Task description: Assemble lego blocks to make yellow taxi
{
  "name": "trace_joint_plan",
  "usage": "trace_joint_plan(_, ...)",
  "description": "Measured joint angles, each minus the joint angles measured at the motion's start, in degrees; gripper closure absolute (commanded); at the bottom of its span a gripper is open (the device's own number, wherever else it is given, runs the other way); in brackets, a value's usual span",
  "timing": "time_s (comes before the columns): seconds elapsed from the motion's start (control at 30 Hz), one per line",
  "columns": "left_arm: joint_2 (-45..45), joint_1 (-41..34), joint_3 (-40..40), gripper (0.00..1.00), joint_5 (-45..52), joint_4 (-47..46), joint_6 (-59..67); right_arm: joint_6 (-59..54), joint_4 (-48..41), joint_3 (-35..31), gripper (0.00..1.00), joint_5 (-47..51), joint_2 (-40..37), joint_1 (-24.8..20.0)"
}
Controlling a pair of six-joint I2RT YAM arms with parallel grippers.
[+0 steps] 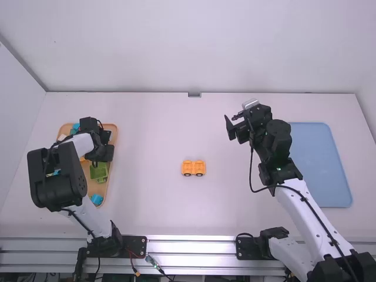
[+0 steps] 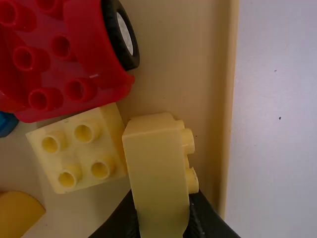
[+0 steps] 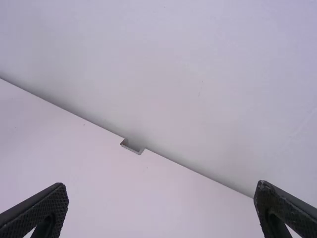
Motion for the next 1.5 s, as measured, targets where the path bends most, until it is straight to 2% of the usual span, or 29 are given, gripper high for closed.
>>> trace_joint_plan(0.27,0.0,-0.3,0.0,0.93,0.0,0.2,-0.2,0.0,0.0,0.0,0.01,0.0,0.0,0.0)
trace_joint_plan(0.47,-0.7,-1.0,0.2,0.94,0.0,0.2,-0.2,1.2,0.0,0.0,0.01,0.0,0.0,0.0)
trace_joint_plan(0.7,-8.1,-4.1,0.4,0.96,-0.1,0.2,0.1,3.4,1.1,0.0,0.01,0.0,0.9,0.0)
trace_joint_plan(0.87,-13.6,-10.4,0.6,0.98,-0.1,2.3,1.4,7.2,4.8,0.0,0.01,-2.0,5.0,-1.3)
trace_joint_plan(1.07,-18.6,-18.5,0.5,0.98,0.4,7.7,1.8,13.3,11.6,0.0,0.01,-13.1,11.0,-6.1)
trace_joint_plan(1.17,-23.8,-24.6,-3.1,0.98,5.1,17.7,3.2,18.9,18.9,0.0,0.01,-23.3,15.7,-9.5)
trace_joint_plan(1.27,-26.9,-28.2,-8.6,0.97,11.2,28.8,3.6,23.6,25.3,0.0,0.01,-30.0,19.7,-10.9)
trace_joint_plan(1.33,-27.8,-30.3,-12.3,0.94,14.6,35.9,3.8,26.1,28.5,0.0,0.01,-32.8,21.8,-11.0)
trace_joint_plan(1.47,-27.9,-35.4,-21.2,0.97,18.5,52.1,0.5,31.4,37.3,0.1,0.01,-37.9,27.7,-9.6)
trace_joint_plan(1.5,-27.9,-35.7,-21.7,0.97,18.5,52.8,0.0,31.6,37.9,0.1,0.01,-38.2,28.2,-9.4)
